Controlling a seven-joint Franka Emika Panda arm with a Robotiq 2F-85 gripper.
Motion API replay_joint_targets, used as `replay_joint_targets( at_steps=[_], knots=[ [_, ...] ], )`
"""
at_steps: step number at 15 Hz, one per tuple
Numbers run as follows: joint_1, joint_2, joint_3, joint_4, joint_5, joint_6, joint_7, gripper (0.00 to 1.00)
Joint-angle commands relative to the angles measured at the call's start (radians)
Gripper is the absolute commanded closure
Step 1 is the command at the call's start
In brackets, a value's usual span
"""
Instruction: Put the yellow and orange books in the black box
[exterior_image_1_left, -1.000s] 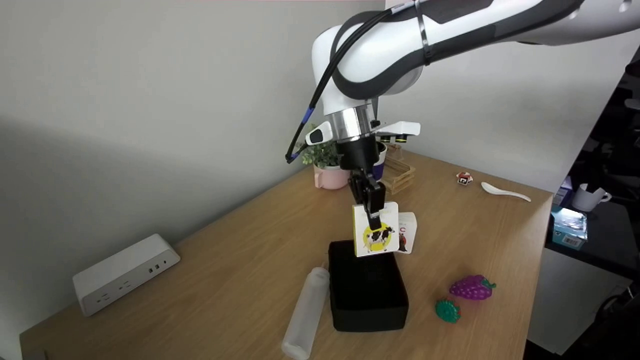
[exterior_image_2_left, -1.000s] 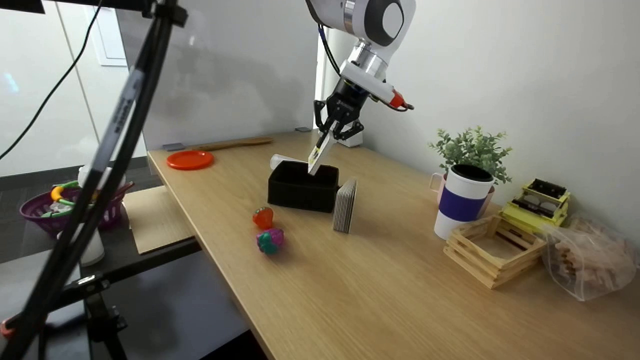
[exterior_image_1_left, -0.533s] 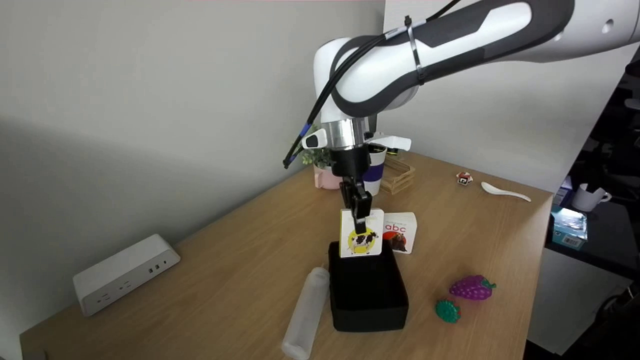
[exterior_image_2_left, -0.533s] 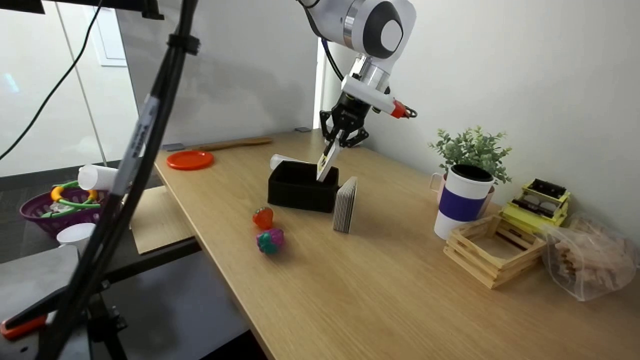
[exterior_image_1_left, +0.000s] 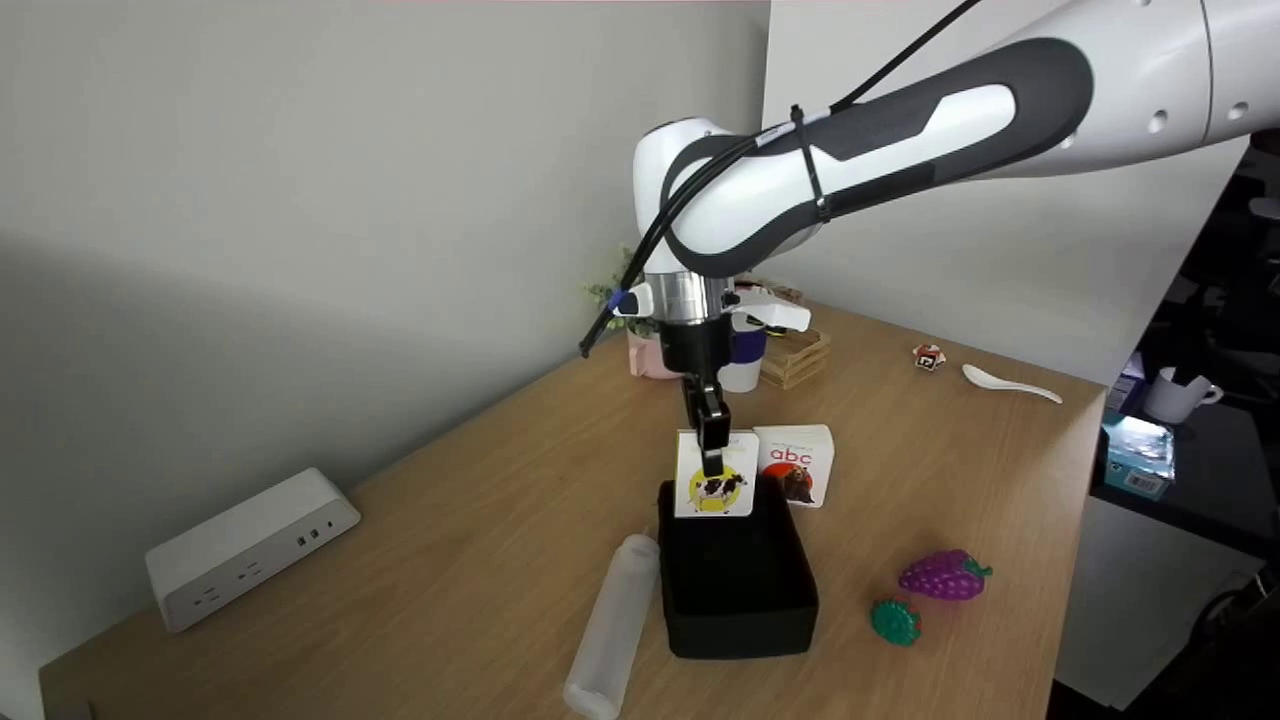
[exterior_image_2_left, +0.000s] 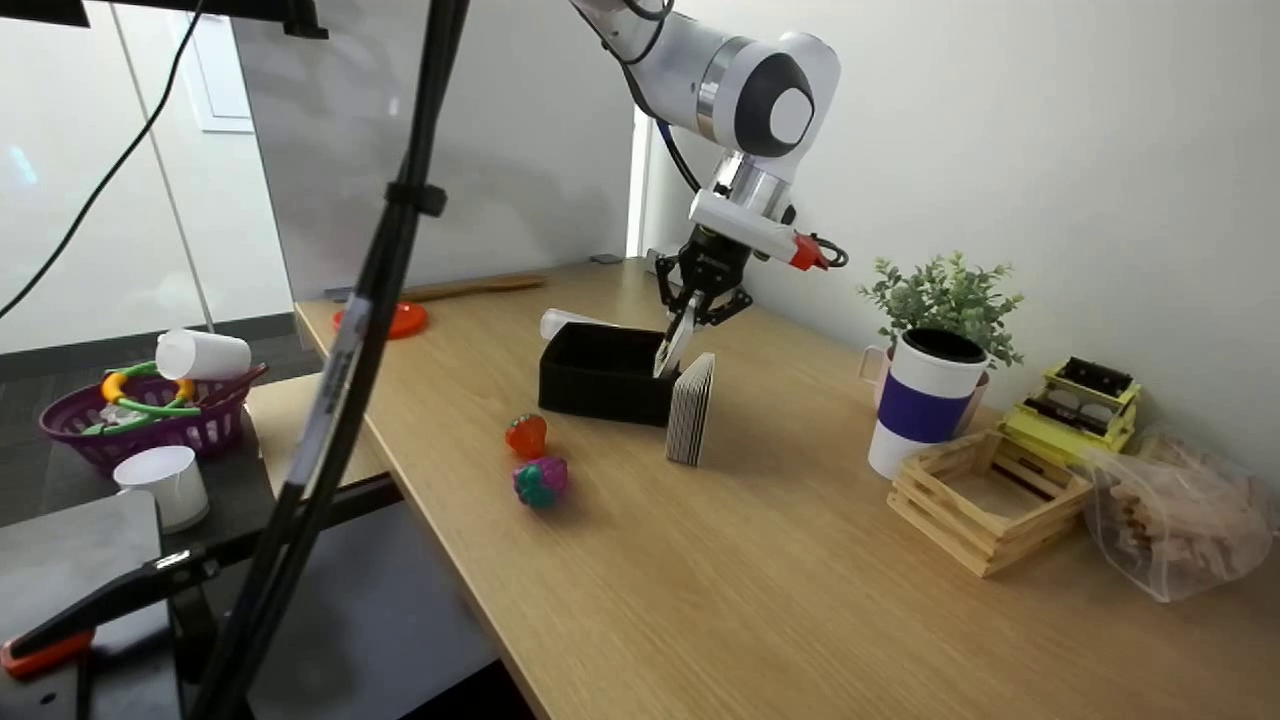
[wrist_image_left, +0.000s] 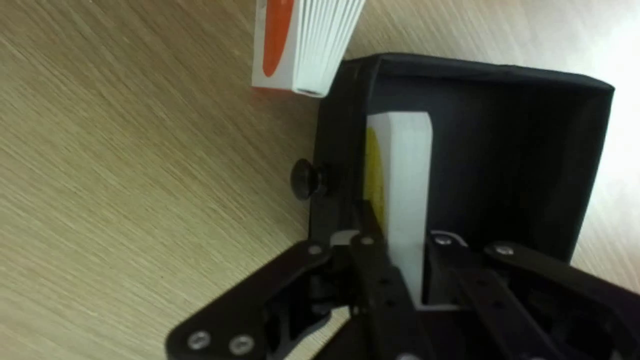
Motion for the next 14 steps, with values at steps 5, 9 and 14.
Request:
replay_joint_targets(
  at_steps=[5,9,14],
  knots=[
    [0.010,0.046,-0.014,0.068,-0.012,0.000,0.035,0.96],
    [0.011,0.051,-0.015,0.075,-0.014,-0.001,0.039,0.96],
    [0.013,0.060,-0.015,0.088,-0.016,-0.002,0.043,0.47]
  ],
)
